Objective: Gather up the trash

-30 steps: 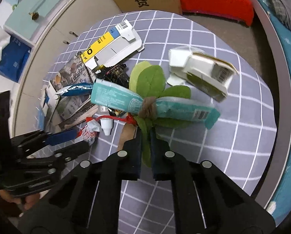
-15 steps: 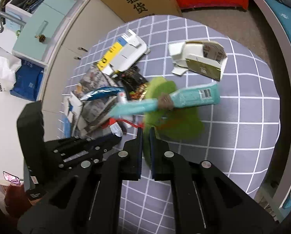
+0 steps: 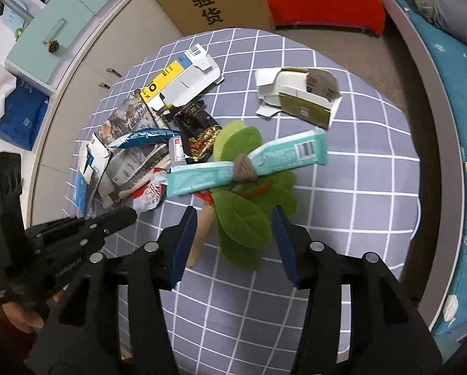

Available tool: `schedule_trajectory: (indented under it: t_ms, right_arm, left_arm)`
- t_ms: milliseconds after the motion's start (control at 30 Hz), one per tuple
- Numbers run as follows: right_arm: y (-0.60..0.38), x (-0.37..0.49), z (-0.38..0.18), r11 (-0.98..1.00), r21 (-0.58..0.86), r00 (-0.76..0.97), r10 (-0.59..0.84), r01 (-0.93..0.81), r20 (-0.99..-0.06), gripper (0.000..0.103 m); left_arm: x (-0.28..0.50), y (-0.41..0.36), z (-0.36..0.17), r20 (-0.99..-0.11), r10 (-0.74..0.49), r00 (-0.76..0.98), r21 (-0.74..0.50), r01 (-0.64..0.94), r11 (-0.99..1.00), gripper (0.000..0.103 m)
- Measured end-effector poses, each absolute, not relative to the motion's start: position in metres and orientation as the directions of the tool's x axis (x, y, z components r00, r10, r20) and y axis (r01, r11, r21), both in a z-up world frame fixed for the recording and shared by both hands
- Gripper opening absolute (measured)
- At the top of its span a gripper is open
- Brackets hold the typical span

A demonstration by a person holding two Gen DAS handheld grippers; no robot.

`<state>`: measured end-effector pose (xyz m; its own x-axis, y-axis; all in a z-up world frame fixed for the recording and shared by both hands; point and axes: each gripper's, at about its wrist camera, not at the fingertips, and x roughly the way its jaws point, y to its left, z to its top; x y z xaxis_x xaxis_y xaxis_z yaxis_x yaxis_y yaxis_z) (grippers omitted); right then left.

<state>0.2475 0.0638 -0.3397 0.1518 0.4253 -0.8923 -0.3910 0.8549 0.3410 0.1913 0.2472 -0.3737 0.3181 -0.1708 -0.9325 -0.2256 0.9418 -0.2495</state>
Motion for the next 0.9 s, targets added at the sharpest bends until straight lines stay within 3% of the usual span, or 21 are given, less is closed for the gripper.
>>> schedule_trajectory:
  t_ms: [100, 200, 567, 633, 667, 900]
  right_arm:
    - [0.057, 0.247, -0.342, 0.859, 0.345, 0.150, 0.425, -0.379, -0.893, 0.049]
    - [0.050, 0.249, -0.346, 0.861, 0.359, 0.143, 0.431, -0.359, -0.891, 0.049]
    - [0.053, 0.255, -0.360, 0.859, 0.392, 0.115, 0.449, -0.330, -0.886, 0.049]
    - [0.057, 0.256, -0.362, 0.856, 0.395, 0.109, 0.451, -0.334, -0.886, 0.050]
    - [0.060, 0.257, -0.363, 0.856, 0.391, 0.108, 0.448, -0.338, -0.887, 0.051]
    - [0.086, 0.256, -0.373, 0.854, 0.324, 0.098, 0.393, -0.406, -0.914, 0.053]
  left_arm:
    - [0.195, 0.245, -0.375, -0.935, -0.144, 0.324, -0.217, -0.202, 0.955, 0.034]
    - [0.206, 0.238, -0.375, -0.939, -0.116, 0.323, -0.173, -0.155, 0.973, 0.042]
    - [0.242, 0.224, -0.397, -0.961, -0.073, 0.266, -0.092, -0.062, 0.994, 0.042]
    - [0.243, 0.224, -0.398, -0.962, -0.063, 0.266, -0.078, -0.045, 0.996, 0.036]
    - [0.243, 0.225, -0.398, -0.962, -0.047, 0.270, -0.061, -0.044, 0.997, 0.028]
    - [0.235, 0.242, -0.398, -0.955, -0.106, 0.277, -0.134, -0.083, 0.988, 0.023]
